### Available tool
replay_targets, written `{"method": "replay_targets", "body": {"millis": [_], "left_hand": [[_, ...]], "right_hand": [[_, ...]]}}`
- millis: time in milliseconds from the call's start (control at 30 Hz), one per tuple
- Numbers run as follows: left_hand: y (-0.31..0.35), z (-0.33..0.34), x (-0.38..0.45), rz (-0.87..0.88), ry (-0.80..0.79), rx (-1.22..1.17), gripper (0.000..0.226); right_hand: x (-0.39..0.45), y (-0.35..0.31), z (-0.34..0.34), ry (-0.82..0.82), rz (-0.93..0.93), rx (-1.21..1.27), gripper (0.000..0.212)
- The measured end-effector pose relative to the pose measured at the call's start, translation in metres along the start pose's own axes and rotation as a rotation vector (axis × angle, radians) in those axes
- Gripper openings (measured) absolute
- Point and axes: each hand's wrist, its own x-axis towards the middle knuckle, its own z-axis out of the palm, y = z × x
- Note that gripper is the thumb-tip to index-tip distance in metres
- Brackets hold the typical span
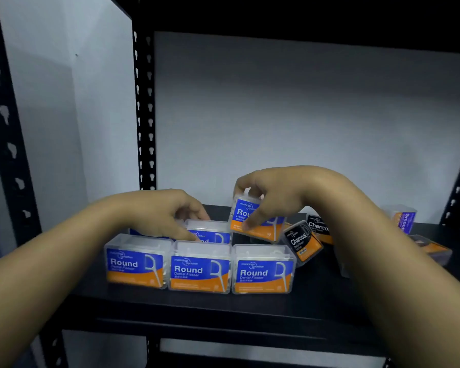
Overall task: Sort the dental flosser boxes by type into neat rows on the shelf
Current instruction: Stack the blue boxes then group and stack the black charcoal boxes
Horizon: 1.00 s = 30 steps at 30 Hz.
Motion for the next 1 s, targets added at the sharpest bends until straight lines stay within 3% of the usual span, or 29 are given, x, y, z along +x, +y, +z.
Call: {"method": "replay_targets", "body": {"millis": [200, 333, 533, 1000], "left_hand": [[-0.005, -0.007, -0.004, -0.027, 0.036, -0.045, 0.048], [-0.008, -0.015, -0.010, -0.055, 0.140, -0.097, 0.036], [-0.010, -0.009, -0.009, -0.072, 0.020, -0.103, 0.035], [-0.021, -0.008, -0.008, -0.067, 0.031, -0.124, 0.033]], "right_hand": [[0.005, -0.004, 0.002, -0.035, 0.094, -0.083, 0.040], [0.009, -0.007, 0.003, -0.106, 0.142, -0.083, 0.041], [0.021, -0.011, 0.011, -0.169, 0.167, -0.119, 0.035], [0.028, -0.008, 0.032, -0.227, 0.117, -0.042, 0.037]]}}
